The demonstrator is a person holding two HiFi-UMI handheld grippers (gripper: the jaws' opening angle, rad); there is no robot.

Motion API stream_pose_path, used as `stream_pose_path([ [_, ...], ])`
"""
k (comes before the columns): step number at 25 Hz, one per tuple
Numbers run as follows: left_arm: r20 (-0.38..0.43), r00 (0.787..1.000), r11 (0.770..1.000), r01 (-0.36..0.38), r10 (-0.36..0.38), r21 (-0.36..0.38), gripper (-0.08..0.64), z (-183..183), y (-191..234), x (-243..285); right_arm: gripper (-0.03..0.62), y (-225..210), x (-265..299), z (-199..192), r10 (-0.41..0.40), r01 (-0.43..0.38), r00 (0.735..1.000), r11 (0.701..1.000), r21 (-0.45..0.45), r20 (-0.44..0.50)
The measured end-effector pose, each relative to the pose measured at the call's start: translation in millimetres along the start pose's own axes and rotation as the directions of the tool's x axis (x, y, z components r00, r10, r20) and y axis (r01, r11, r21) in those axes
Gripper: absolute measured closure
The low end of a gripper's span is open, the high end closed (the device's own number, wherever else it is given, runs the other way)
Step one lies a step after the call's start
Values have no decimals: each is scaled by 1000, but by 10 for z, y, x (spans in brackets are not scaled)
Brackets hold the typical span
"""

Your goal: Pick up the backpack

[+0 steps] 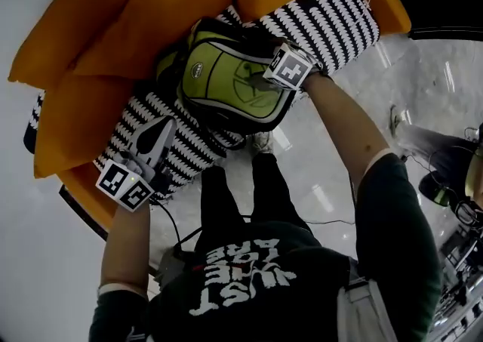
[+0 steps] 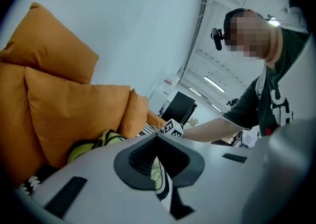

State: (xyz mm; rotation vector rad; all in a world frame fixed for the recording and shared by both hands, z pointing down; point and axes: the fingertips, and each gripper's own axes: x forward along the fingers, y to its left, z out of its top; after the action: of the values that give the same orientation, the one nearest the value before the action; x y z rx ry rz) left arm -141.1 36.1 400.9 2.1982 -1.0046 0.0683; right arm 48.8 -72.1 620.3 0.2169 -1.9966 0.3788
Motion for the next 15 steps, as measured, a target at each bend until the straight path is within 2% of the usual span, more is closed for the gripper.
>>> stream_pose_path([
  [4,-6,1000,1000,-15,15,-15,551,-178,226,19,148,-83,468,-159,77,-76,994,997,10,-75],
  [6,-4,1000,1000,-15,15,-21,551,-234,297,43,146,-112,637,-218,84,-86,989,996,-8,-118],
  [11,-5,1000,999,-9,8,-46,551,-312,379,57,150,-134,977,-320,153,-141,970,987,74,-189],
  [12,-6,1000,999,-10,10,-52,552,-320,386,55,161,-119,1008,-331,178,-164,965,983,88,-190],
  [15,-5,1000,997,-17,17,-75,551,-334,395,22,254,-54,1034,-358,239,-223,953,969,102,-186],
])
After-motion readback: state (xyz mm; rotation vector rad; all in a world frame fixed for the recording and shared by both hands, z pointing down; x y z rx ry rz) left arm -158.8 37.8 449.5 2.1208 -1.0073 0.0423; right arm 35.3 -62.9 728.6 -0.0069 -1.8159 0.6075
